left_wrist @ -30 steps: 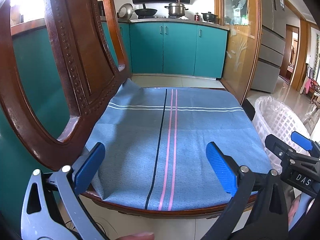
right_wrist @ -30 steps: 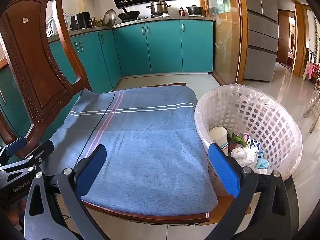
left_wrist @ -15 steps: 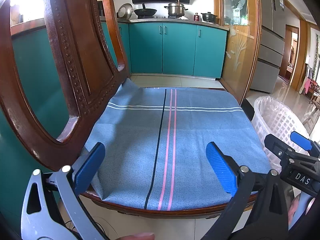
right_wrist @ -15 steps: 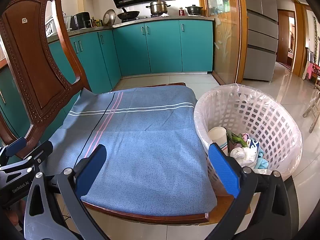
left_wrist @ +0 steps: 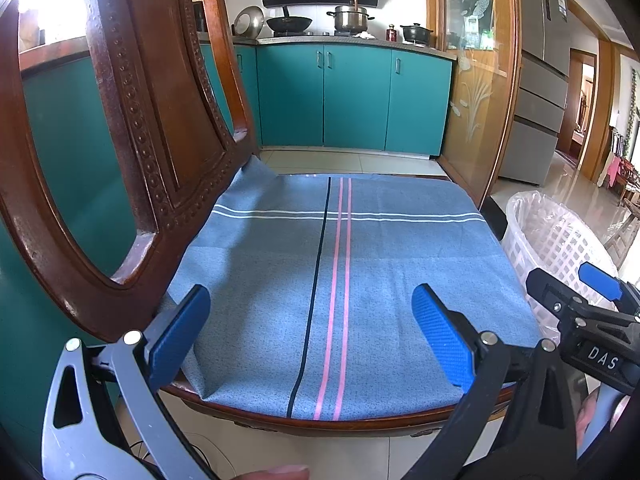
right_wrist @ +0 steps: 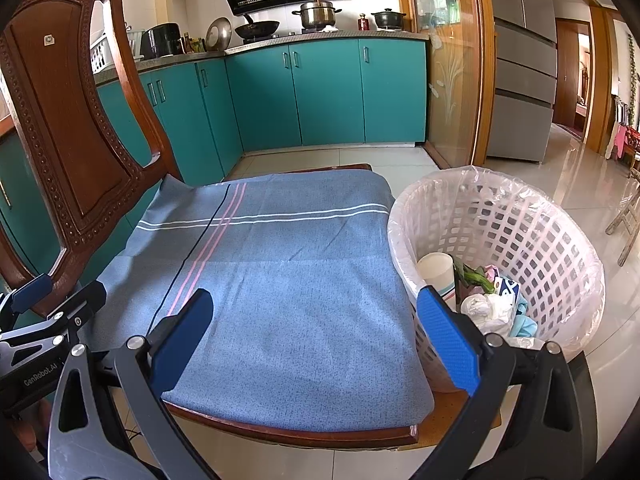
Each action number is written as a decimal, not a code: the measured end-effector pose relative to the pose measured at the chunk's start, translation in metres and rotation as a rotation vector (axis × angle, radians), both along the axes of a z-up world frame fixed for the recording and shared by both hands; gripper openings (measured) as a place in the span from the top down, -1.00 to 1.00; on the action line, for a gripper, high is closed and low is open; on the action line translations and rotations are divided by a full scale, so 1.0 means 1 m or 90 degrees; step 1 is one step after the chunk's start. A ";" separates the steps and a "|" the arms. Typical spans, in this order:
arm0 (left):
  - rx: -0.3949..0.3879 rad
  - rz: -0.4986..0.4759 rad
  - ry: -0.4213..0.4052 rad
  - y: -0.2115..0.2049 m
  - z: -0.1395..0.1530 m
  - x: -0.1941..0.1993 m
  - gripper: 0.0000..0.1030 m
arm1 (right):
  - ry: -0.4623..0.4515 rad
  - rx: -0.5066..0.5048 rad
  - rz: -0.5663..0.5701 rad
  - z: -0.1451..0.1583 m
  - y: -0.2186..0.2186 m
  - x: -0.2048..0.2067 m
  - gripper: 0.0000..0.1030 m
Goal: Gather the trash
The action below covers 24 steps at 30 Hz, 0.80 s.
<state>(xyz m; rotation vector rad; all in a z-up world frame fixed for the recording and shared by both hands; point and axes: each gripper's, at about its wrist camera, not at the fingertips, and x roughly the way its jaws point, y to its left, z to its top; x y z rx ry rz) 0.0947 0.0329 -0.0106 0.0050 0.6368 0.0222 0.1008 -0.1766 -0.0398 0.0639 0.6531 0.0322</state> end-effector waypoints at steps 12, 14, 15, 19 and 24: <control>-0.002 -0.007 0.005 -0.001 0.000 0.001 -0.95 | 0.000 -0.002 0.001 -0.001 0.000 0.000 -0.93; -0.001 -0.008 0.004 -0.002 0.000 0.001 -0.95 | 0.001 -0.001 0.000 -0.001 0.000 0.000 -0.93; -0.002 -0.008 0.005 -0.001 0.000 0.001 -0.95 | 0.001 -0.001 0.001 -0.001 0.001 0.000 -0.93; -0.004 -0.010 0.005 -0.002 -0.001 0.001 -0.95 | 0.001 -0.001 0.001 -0.001 0.000 0.000 -0.93; -0.003 -0.012 0.006 -0.002 -0.001 0.002 -0.95 | 0.001 -0.001 0.001 -0.001 0.001 0.000 -0.93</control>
